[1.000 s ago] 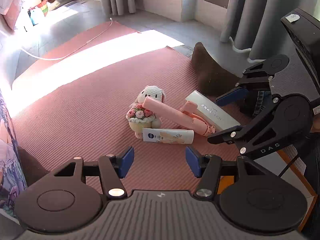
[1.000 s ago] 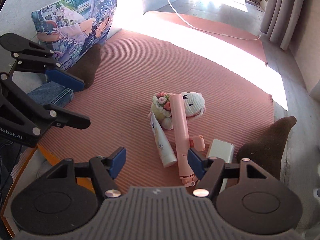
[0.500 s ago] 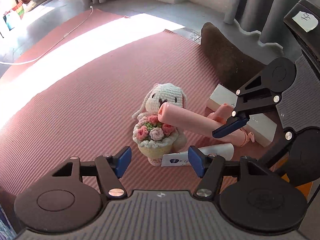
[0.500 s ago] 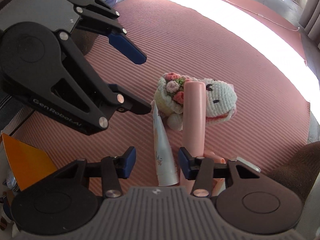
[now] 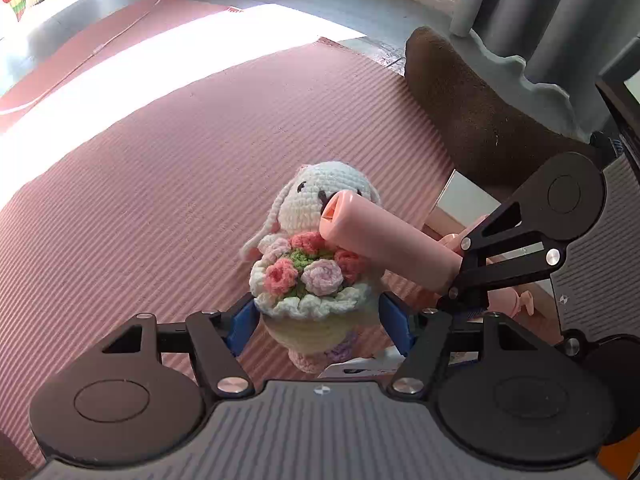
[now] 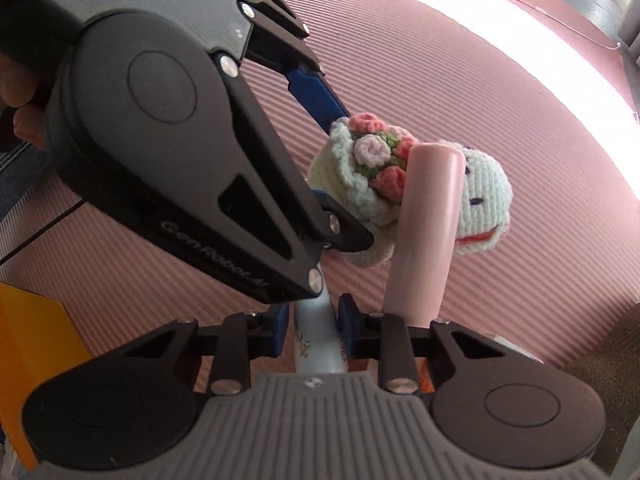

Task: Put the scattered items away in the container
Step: 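Grasp the crocheted bunny with left tool while right tool grasps the lotion tube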

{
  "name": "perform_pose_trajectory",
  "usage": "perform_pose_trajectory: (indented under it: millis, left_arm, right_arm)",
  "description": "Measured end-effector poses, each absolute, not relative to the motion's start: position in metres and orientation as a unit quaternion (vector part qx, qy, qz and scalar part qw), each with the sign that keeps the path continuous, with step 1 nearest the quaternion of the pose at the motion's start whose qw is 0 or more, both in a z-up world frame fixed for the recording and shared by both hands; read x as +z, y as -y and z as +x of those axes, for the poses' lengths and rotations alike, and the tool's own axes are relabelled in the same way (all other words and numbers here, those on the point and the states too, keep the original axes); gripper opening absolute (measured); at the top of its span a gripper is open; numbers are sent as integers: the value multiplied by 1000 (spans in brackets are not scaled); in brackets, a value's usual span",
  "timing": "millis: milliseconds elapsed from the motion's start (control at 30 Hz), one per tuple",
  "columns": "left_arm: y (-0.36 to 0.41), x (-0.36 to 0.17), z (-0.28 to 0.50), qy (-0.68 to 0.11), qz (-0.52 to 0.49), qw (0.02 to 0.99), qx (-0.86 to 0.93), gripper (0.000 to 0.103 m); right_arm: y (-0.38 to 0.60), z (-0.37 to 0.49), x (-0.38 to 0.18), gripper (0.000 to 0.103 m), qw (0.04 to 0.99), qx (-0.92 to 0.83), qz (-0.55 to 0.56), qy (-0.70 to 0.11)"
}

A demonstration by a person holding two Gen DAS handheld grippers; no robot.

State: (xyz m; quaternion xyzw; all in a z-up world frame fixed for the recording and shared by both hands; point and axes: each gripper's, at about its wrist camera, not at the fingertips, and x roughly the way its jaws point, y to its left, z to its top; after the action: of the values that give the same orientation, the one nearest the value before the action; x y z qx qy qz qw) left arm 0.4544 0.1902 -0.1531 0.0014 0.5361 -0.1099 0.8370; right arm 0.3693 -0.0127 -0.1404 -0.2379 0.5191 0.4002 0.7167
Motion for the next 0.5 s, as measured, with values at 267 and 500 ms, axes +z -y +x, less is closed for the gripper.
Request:
perform_pose_trajectory:
  millis: [267,500]
  left_arm:
    - [-191,-155,457,-539,-13,836,-98,53]
    - [-195,-151,451,-546,-32,834,-76,48]
  right_arm:
    - [14,367,-140,25,716,398,-234,-523]
    - [15,355,-132,24,714,397,-237,-526]
